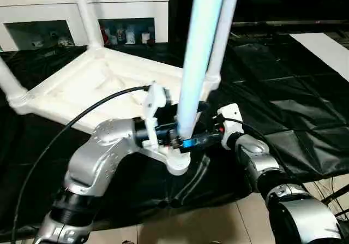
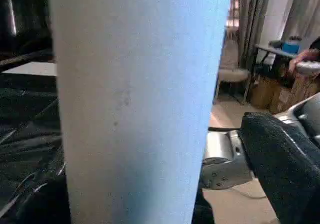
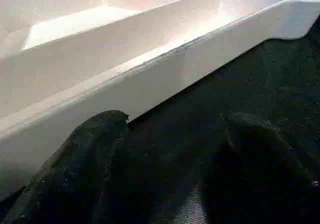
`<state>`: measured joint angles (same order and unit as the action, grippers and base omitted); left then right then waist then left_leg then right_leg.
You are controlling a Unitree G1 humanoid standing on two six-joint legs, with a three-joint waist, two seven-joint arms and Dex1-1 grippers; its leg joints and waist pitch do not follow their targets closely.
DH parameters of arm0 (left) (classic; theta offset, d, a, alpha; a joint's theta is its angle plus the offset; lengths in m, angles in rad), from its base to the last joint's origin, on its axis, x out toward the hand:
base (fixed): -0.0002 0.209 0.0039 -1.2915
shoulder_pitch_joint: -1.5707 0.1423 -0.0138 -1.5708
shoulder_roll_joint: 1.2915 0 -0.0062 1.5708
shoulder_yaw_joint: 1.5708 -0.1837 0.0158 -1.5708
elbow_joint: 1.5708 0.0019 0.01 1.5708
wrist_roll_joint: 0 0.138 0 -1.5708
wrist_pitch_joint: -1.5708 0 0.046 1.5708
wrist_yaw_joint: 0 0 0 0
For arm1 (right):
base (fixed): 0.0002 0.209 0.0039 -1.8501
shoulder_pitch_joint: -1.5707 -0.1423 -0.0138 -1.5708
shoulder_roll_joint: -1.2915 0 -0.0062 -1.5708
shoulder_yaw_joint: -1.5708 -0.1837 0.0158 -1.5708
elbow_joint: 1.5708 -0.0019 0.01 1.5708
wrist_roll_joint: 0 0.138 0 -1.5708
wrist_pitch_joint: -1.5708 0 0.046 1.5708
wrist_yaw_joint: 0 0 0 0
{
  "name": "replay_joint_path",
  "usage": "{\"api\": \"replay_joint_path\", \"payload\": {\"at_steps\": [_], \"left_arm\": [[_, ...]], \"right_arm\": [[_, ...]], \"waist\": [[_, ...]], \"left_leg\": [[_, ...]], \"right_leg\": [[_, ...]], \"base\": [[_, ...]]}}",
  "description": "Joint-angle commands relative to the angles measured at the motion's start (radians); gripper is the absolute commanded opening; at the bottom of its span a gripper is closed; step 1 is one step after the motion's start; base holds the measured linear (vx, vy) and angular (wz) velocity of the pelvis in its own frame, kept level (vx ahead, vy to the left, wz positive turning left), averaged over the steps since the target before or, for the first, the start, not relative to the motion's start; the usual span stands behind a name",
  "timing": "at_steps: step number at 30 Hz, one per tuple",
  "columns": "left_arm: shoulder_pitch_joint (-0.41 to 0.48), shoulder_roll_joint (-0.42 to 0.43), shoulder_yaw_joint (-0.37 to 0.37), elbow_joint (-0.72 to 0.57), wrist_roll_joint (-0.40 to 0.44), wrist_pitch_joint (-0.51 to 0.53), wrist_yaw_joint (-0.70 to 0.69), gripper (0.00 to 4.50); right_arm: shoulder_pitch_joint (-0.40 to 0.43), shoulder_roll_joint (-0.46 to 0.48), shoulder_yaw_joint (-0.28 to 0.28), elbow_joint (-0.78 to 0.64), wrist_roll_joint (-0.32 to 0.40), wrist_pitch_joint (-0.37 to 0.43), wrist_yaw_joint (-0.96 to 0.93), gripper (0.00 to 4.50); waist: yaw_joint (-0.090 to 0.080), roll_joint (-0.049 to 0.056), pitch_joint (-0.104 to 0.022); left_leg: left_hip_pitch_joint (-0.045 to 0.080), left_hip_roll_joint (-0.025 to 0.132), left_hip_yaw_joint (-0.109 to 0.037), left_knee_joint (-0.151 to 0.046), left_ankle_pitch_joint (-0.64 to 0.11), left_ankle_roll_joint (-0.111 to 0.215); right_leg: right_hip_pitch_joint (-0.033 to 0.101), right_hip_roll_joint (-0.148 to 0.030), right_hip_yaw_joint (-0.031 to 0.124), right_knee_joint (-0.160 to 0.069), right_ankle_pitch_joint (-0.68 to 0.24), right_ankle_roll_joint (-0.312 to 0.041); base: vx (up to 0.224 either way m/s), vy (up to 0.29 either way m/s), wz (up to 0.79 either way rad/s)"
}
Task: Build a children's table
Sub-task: Rotate table base
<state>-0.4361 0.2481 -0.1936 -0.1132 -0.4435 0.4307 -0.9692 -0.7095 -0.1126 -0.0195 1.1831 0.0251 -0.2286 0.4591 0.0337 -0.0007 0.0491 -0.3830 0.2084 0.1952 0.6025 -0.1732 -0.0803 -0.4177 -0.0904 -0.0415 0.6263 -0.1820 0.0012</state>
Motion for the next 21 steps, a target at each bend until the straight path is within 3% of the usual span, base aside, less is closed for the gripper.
{"api": "replay_joint_path", "payload": {"at_steps": [1, 13, 18, 21], "left_arm": [[-0.021, -0.021, -0.043, 0.018, 0.021, -0.017, 0.005, 4.48], [-0.092, -0.101, -0.074, 0.15, 0.101, -0.109, 0.059, 4.48], [-0.106, -0.112, -0.071, 0.188, 0.128, -0.14, 0.082, 4.48], [-0.114, -0.126, -0.068, 0.208, 0.135, -0.151, 0.091, 4.48]], "right_arm": [[-0.008, 0.044, 0.035, -0.038, -0.012, -0.007, 0.048, 3.94], [0.038, 0.096, 0.078, -0.096, 0.003, -0.011, 0.235, 3.94], [0.05, 0.092, 0.09, -0.105, -0.006, -0.01, 0.26, 3.94], [0.059, 0.091, 0.091, -0.119, -0.002, -0.005, 0.294, 3.94]], "waist": [[0.011, 0.0, -0.07], [0.01, 0.001, -0.071], [0.01, 0.001, -0.068], [0.011, 0.002, -0.07]], "left_leg": [[0.011, 0.011, -0.004, -0.065, -0.194, 0.064], [0.01, 0.013, -0.007, -0.066, -0.202, 0.082], [0.013, 0.015, -0.008, -0.068, -0.234, 0.069], [0.012, 0.014, -0.008, -0.068, -0.23, 0.069]], "right_leg": [[0.06, -0.032, 0.024, -0.062, -0.1, -0.258], [0.063, -0.034, 0.023, -0.063, -0.086, -0.274], [0.06, -0.034, 0.023, -0.07, -0.137, -0.268], [0.061, -0.035, 0.024, -0.068, -0.121, -0.271]], "base": [[0.0, 0.0, 0.0], [0.0, 0.0, 0.0], [0.0, 0.0, 0.0], [0.0, 0.0, 0.0]]}}
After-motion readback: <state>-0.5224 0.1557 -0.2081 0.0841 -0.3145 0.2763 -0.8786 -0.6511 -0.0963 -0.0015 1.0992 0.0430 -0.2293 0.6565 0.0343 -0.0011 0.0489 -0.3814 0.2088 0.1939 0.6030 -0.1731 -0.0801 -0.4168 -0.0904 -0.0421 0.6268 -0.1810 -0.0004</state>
